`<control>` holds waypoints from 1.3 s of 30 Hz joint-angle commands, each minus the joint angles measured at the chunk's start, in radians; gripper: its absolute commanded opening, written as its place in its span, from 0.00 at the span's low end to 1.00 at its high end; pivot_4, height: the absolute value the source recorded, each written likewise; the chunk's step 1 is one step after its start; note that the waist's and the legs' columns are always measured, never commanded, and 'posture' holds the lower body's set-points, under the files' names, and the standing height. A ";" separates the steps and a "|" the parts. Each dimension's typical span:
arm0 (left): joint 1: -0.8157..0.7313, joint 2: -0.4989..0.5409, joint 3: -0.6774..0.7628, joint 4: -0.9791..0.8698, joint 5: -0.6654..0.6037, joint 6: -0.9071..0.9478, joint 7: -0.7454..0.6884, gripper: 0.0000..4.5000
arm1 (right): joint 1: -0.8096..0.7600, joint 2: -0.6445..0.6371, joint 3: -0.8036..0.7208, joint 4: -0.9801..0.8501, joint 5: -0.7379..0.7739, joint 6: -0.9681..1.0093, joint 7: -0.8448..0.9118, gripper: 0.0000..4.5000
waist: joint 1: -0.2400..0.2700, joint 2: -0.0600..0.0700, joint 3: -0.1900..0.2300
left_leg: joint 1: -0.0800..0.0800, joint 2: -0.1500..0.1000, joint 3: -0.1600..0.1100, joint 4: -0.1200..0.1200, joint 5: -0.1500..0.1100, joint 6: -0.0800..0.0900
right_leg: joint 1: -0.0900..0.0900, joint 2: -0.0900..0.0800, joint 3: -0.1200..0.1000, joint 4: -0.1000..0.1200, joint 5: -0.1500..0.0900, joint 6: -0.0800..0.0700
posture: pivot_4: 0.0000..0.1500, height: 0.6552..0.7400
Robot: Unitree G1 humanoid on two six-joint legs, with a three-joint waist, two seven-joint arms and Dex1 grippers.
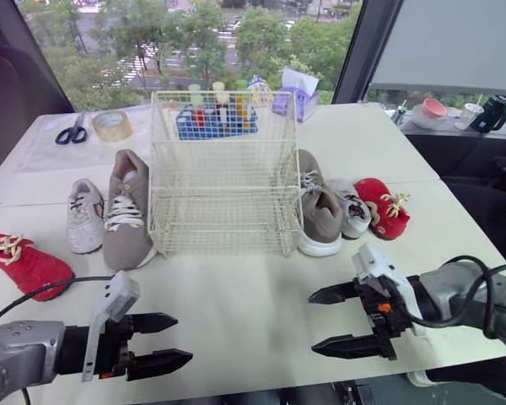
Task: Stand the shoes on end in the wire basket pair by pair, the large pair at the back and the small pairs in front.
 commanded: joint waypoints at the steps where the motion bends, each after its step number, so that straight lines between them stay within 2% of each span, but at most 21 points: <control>1: 0.000 -0.003 -0.004 -0.025 0.014 -0.017 0.004 1.00 | -0.020 0.014 -0.006 -0.008 0.003 -0.005 0.001 0.99 | 0.000 0.000 0.000 | 0.000 0.000 0.000 0.000 0.000 0.000 | 0.000 0.000 0.000 0.000 0.000 0.000 | 1.00 1.00; 11: -0.046 -0.058 -0.009 0.000 -0.010 -0.019 0.062 1.00 | -0.061 0.044 0.007 -0.018 -0.002 0.015 -0.047 0.99 | 0.000 0.000 0.000 | 0.000 0.000 0.000 0.000 0.000 0.000 | 0.000 0.000 0.000 0.000 0.000 0.000 | 1.00 1.00; 18: -0.038 -0.077 -0.009 -0.020 -0.023 -0.011 0.069 1.00 | -0.070 0.029 0.018 -0.013 -0.049 -0.012 -0.016 0.99 | 0.000 0.000 0.000 | 0.000 0.000 0.000 0.000 0.001 0.001 | 0.003 0.000 0.000 0.000 0.000 0.000 | 1.00 1.00; 22: -0.008 -0.026 0.034 -0.013 -0.018 -0.009 0.003 1.00 | -0.220 0.041 -0.062 0.068 0.149 0.080 0.006 0.99 | -0.004 0.000 0.000 | 0.000 0.000 0.000 0.000 0.001 0.000 | 0.003 0.000 0.000 0.001 0.000 0.000 | 1.00 1.00; 26: -0.160 0.101 0.150 0.108 -0.048 -0.015 -0.091 1.00 | -0.570 0.052 -0.025 0.209 0.174 0.130 0.052 0.99 | 0.001 0.002 0.003 | 0.001 0.001 0.000 0.001 0.001 -0.005 | -0.002 0.001 0.000 0.004 0.001 -0.001 | 1.00 1.00; 27: -0.194 0.116 0.160 0.126 -0.058 -0.010 -0.092 1.00 | -0.614 0.060 -0.016 0.231 0.179 0.143 0.060 0.99 | 0.001 0.002 0.002 | 0.001 0.001 -0.001 0.001 0.001 -0.005 | -0.002 0.001 -0.001 0.003 0.001 -0.002 | 1.00 1.00; 30: -0.354 0.191 0.226 0.189 -0.148 0.019 -0.099 1.00 | -0.787 0.096 0.181 0.271 -0.044 0.067 0.128 0.99 | -0.004 0.001 0.003 | 0.001 0.002 -0.001 0.000 0.001 -0.006 | -0.003 0.001 -0.002 0.003 0.001 -0.001 | 1.00 1.00; 32: -0.395 0.215 0.240 0.185 -0.174 0.032 -0.117 1.00 | -0.853 0.135 0.303 0.300 -0.166 0.015 0.171 0.99 | -0.013 0.001 0.002 | -0.004 0.001 0.001 -0.001 0.003 -0.003 | -0.007 0.001 -0.002 0.003 0.001 -0.001 | 1.00 1.00; 36: -0.460 0.207 0.225 0.180 -0.198 0.026 -0.073 1.00 | -0.951 0.283 0.525 0.459 -0.412 -0.085 0.185 0.99 | -0.032 0.000 0.002 | -0.006 -0.002 0.006 0.000 0.006 -0.007 | -0.007 0.000 -0.001 0.013 0.003 0.003 | 1.00 1.00; 39: -0.490 0.181 0.223 0.157 -0.243 0.026 -0.016 1.00 | -0.991 0.365 0.596 0.579 -0.541 -0.148 0.186 0.99 | -0.030 0.000 0.002 | -0.008 -0.002 0.006 0.000 0.008 -0.010 | -0.010 0.000 -0.002 0.014 0.002 0.005 | 1.00 1.00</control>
